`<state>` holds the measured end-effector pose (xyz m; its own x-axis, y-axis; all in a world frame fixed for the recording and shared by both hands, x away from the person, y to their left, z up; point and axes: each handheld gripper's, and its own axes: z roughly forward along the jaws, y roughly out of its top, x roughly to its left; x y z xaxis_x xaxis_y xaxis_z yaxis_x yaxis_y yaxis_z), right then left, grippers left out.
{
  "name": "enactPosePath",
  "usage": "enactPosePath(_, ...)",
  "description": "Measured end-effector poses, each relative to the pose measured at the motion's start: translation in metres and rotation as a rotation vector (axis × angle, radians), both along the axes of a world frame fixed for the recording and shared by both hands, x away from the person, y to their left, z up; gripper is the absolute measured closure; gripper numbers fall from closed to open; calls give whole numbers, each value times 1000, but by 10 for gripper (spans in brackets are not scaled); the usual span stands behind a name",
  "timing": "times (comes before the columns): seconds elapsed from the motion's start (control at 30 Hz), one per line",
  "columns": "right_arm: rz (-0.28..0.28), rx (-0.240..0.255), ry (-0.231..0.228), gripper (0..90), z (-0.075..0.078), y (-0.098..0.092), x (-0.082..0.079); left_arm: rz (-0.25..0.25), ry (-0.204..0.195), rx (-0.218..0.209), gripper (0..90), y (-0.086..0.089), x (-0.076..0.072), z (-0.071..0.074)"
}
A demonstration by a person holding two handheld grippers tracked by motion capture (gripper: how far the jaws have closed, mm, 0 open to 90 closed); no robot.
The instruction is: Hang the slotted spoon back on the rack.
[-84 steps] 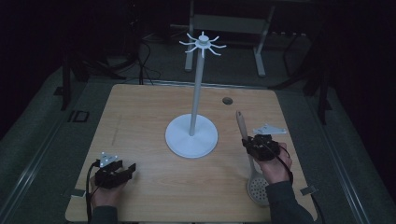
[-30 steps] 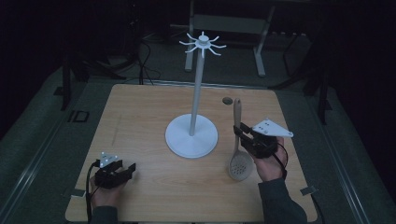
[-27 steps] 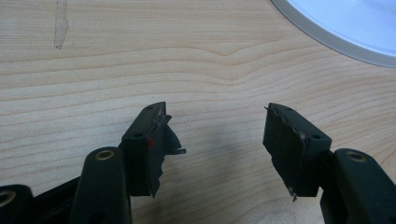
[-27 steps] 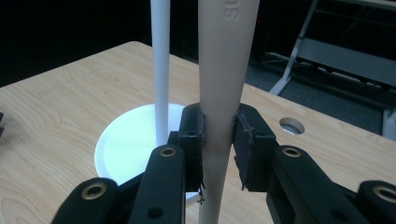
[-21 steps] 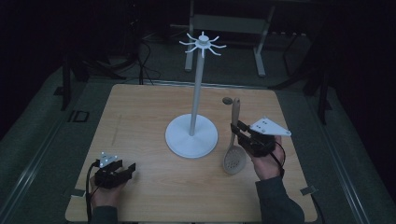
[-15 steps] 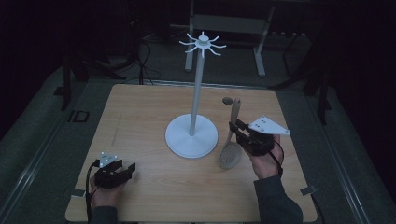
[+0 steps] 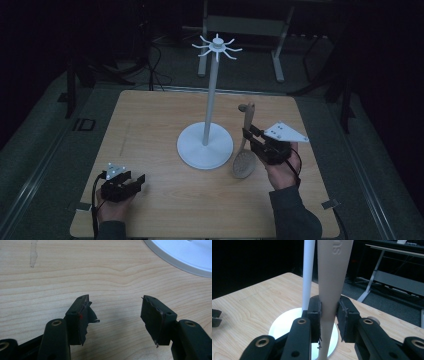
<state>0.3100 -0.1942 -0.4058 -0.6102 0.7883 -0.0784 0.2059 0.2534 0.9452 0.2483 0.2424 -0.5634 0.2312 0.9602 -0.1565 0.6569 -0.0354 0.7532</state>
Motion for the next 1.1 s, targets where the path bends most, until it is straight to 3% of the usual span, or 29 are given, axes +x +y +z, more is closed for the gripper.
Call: enactPosePath(1.1, 15, 2, -38, 737, 19, 12, 5, 3, -11, 4, 419, 1, -1, 1)
